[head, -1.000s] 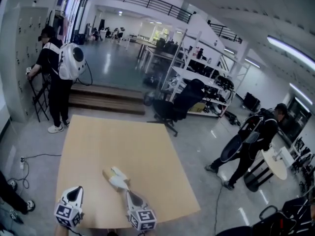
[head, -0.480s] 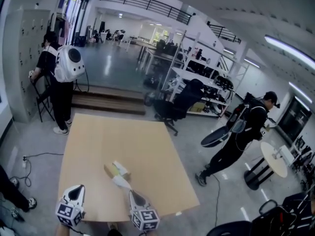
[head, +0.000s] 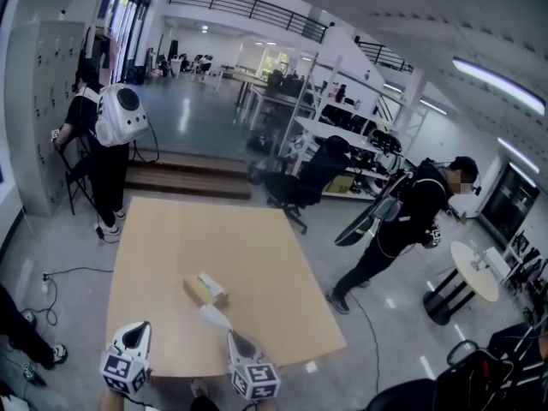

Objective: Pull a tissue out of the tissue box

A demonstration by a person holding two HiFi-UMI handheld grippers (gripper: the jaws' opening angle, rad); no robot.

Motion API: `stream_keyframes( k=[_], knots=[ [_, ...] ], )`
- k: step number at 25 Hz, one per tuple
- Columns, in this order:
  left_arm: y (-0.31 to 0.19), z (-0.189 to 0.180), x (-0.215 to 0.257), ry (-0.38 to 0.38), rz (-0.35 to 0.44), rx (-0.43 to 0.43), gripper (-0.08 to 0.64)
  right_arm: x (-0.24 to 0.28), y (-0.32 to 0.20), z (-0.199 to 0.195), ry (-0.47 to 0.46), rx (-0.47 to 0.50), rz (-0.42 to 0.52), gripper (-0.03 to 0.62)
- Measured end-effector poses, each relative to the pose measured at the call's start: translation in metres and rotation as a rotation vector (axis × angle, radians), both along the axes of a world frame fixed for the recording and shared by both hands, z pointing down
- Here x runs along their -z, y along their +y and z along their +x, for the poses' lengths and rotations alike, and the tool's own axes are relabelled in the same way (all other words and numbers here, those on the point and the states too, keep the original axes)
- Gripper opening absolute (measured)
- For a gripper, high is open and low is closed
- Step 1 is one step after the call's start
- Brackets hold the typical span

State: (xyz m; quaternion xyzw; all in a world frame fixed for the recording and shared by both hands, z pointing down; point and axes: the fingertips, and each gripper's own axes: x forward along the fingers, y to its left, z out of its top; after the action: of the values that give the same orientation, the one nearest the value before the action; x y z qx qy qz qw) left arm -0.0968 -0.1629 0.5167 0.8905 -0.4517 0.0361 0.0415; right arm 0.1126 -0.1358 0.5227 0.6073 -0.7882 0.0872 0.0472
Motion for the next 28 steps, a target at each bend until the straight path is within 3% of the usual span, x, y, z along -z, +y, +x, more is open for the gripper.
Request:
stream_keyframes(
  k=[9,28],
  knots=[
    [0.033,-0.011,0.014,-0.005,0.003,-0.03,0.008,0.013,0.032,-0.016,0.003,-0.011,0.015,0.012],
    [0.056,-0.011,0.017,0.011,0.001,-0.022,0.008,0.018,0.063,-0.013,-0.004,-0.015,0.023,0.012]
  ],
)
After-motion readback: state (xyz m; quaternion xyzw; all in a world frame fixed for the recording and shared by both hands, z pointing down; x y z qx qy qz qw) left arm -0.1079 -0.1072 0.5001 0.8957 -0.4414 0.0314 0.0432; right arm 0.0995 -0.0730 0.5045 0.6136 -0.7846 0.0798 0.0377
